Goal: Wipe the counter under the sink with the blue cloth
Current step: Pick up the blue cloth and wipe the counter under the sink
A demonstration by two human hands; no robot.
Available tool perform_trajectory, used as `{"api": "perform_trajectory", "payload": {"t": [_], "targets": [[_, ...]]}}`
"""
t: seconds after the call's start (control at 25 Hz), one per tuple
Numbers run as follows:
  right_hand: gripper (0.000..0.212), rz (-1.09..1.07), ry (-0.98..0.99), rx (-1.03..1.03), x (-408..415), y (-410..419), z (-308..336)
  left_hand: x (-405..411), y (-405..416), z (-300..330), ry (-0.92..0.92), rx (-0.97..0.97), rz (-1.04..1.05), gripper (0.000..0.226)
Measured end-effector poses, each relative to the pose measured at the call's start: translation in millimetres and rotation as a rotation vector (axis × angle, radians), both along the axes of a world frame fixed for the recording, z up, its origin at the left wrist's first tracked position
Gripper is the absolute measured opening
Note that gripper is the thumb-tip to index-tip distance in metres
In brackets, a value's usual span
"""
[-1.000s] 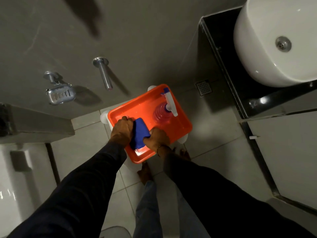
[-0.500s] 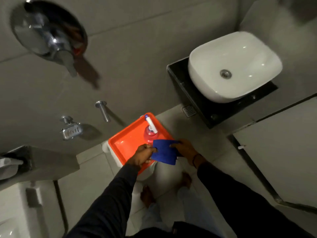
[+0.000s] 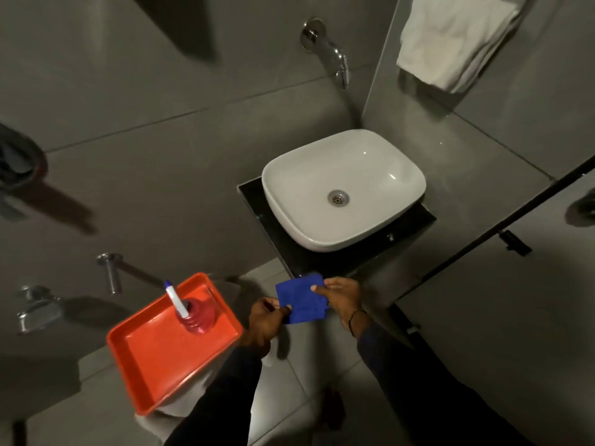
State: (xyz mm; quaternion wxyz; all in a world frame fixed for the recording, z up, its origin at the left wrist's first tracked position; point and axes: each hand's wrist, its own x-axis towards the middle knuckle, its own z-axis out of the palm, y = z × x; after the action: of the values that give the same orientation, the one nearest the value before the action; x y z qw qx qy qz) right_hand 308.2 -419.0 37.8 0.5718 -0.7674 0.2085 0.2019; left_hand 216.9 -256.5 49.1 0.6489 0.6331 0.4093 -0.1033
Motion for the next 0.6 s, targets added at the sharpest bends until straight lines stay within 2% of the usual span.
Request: {"api": "perform_trajectory", "payload": {"t": [0.24, 0.32, 0.44, 0.6], "targets": [[0.028, 0.008, -0.045, -0.001, 47, -20, -8, 48, -45, -8, -0.031, 0.138, 0.127, 0.025], [0.021, 0.003, -0.074, -0.026, 51, -24, -2, 55, -49, -11, -0.011, 0.208, 0.115, 0.029], [0.015, -0.079, -0.322, -0.121, 52, -33, 27, 55, -58, -20, -0.021, 0.320, 0.040, 0.040], [0.004, 0.051, -0.757, -0.264, 81, -32, 88, 50, -80, -24, -0.118, 0.968, -0.234, 0.051]]}}
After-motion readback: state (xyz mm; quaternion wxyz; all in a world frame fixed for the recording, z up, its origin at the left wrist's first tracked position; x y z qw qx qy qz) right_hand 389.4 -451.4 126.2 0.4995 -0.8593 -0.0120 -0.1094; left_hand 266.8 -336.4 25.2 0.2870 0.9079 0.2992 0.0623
